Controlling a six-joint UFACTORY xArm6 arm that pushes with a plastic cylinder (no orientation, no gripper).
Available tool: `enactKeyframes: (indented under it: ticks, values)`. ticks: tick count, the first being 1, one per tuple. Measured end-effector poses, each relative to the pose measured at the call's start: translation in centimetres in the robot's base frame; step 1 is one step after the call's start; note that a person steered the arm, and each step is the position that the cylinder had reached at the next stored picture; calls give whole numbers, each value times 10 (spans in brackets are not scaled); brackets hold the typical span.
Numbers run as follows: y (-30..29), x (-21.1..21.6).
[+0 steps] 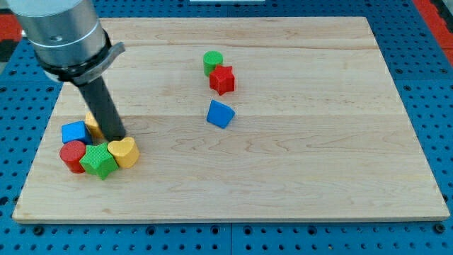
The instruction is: Move blue triangle to the top right of the yellow heart
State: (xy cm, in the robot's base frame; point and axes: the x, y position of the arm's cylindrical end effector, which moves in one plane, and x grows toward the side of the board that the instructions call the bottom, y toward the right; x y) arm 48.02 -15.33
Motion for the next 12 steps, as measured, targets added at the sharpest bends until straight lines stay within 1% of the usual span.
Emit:
enactKeyframes:
  ticks: [1,2,3,4,5,6,7,8,9,10,11,12]
  values:
    - [83,4]
    - [170,21]
    - [233,-7]
    - [226,-51]
    - [161,-53]
    - [100,-46]
    - [73,-43]
    - [179,-43]
    - [168,-20]
    - [91,-21]
    - [57,-26]
    - [171,-29]
